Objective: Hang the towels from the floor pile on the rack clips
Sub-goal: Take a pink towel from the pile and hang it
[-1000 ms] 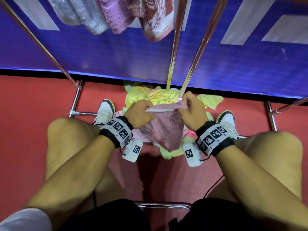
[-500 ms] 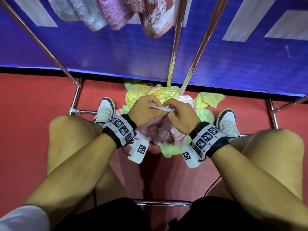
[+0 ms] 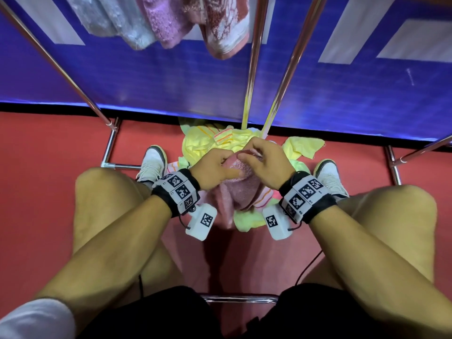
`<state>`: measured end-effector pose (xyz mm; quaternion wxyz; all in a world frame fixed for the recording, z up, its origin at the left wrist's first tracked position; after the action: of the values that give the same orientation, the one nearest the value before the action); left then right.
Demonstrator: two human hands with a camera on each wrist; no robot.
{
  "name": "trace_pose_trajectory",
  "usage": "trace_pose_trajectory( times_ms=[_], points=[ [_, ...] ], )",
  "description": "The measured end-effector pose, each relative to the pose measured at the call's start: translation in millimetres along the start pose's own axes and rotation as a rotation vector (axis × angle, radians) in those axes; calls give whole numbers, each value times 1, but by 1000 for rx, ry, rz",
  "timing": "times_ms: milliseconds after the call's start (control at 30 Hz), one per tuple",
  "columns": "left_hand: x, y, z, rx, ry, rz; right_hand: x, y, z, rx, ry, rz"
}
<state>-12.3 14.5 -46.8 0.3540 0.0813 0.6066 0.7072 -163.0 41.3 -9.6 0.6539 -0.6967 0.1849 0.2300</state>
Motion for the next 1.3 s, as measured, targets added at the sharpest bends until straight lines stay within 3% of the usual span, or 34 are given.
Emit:
trace_pose_trajectory(
  times_ms=[167, 267, 367, 600, 833, 933, 1067, 1167, 1300],
  points=[
    [-23, 18, 13, -45, 45, -118, -36, -37, 2, -75, 158, -37],
    [-48, 47, 21, 20, 144, -130, -68, -74, -2, -146, 258, -29],
    [-80, 92, 32, 100, 309, -90, -101, -119, -5, -242, 345, -31],
    [-137, 221, 67, 311, 431, -184, -179, -218, -2, -420, 526, 25],
    [-178, 337, 107, 477, 697, -243, -256, -315, 14, -536, 748, 115],
    [-190, 370, 120, 500, 750, -263, -284, -341, 18, -515, 810, 109],
    [-198, 394, 131, 480, 726, -310, -308, -350, 19, -468, 875, 125],
    [-206, 398, 134, 487, 714, -339, -316, -345, 17, -384, 877, 163],
    [-226, 386, 129, 398, 717, -360, -330, -336, 17, -246, 939, 102]
  ],
)
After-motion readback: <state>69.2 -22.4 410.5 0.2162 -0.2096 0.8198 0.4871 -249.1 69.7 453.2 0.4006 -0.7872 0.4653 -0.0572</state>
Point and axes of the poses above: each hand's wrist, its own z-axis away from the middle knuckle, its own x-axis out of the palm, y = z × x, the point moved 4 cm from there along -z, towards the middle knuckle
